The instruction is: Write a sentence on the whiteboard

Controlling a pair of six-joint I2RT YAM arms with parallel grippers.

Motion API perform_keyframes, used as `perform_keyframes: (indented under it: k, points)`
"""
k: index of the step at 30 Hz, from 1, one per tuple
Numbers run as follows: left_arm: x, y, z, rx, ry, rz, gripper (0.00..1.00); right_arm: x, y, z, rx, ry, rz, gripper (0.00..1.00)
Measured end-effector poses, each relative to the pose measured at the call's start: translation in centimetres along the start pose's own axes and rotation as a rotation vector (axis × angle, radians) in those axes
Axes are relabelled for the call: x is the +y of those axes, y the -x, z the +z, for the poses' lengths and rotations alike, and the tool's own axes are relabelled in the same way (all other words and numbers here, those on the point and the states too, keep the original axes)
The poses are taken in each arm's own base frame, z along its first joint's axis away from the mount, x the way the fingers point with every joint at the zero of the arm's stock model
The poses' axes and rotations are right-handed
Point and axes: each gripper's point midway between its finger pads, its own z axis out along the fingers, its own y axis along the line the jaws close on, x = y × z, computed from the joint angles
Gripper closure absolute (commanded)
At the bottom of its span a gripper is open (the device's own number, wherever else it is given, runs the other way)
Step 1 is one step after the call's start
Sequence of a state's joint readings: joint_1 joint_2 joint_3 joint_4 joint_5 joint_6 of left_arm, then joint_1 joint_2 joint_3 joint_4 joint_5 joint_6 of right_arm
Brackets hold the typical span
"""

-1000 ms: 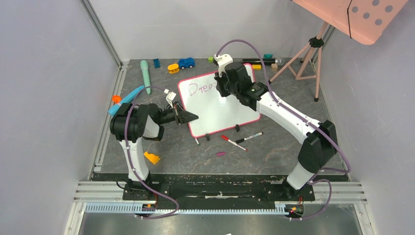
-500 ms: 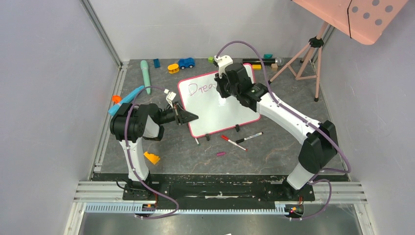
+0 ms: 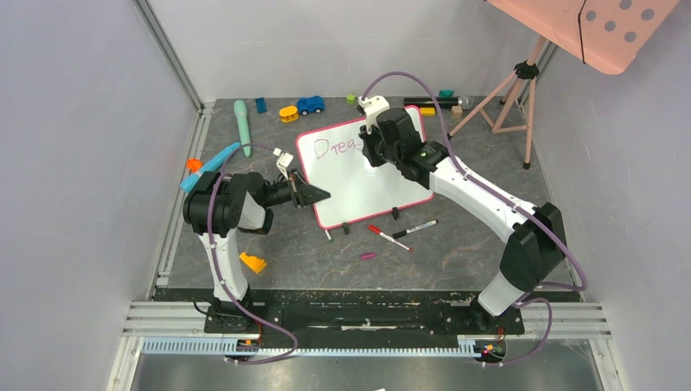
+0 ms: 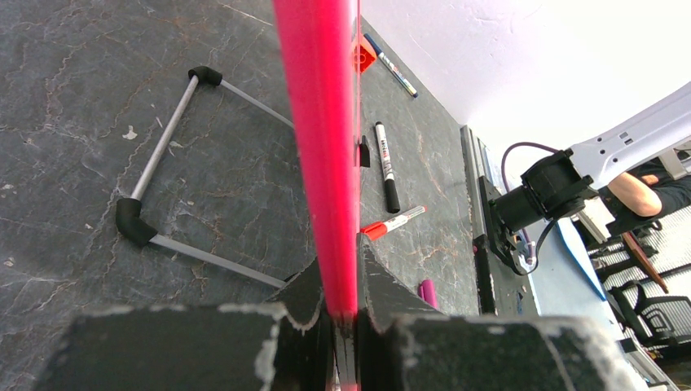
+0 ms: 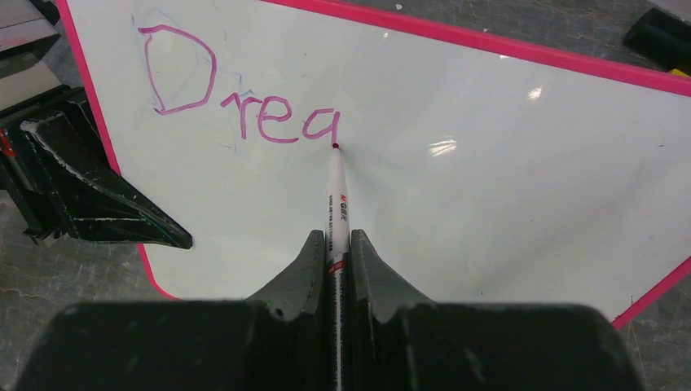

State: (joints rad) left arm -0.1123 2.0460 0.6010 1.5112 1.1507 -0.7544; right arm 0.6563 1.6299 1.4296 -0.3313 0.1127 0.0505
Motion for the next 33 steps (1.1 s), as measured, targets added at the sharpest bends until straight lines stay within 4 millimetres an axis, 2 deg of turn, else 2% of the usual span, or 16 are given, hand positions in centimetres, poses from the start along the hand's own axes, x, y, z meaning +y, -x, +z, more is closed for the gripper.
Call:
perform_keyframes:
  k: [15,33]
  points:
    - [0.0,0.0,0.0,0.001,-0.002,0.001,0.98,-1.8,1.1,-0.8,-0.021,-0.025,0.003,1.00]
    - [0.0,0.0,0.0,0.001,-0.002,0.001,0.98,-1.6,1.6,-0.3,-0.027,-0.006,0.007,1.00]
